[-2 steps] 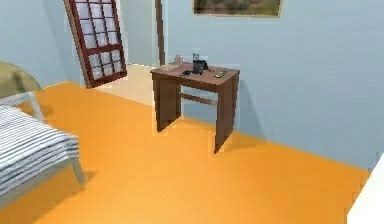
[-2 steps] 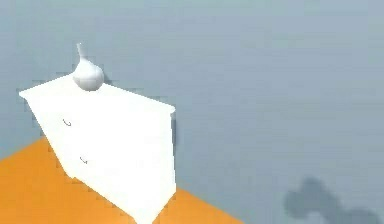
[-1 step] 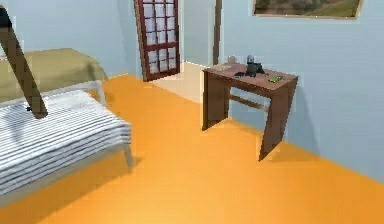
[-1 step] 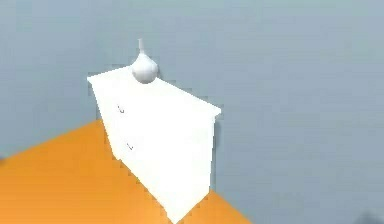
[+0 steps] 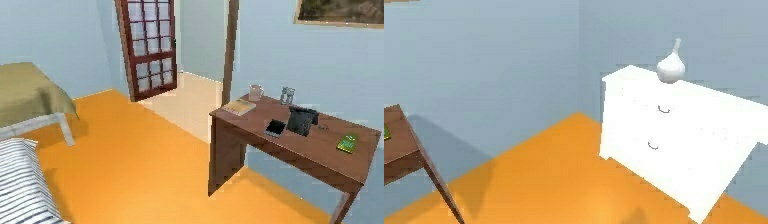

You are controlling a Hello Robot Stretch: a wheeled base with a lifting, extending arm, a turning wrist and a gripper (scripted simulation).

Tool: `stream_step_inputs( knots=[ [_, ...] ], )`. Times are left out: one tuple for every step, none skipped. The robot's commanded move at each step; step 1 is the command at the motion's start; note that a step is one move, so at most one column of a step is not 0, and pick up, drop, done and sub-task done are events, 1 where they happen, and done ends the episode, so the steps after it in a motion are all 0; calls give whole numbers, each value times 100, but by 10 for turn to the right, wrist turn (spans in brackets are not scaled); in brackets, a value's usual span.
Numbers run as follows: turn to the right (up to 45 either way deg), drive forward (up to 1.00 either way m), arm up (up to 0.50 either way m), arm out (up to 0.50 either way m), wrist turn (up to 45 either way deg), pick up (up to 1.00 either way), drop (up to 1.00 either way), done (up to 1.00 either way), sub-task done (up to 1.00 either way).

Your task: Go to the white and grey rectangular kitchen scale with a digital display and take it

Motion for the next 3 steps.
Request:
stream_step_inputs(
  knots=[
    [-30, 0, 0, 0, 0, 0, 0, 0, 0],
    [0, 100, 0, 0, 0, 0, 0, 0, 0],
    [-420, 0, 0, 0, 0, 0, 0, 0, 0]
  ],
)
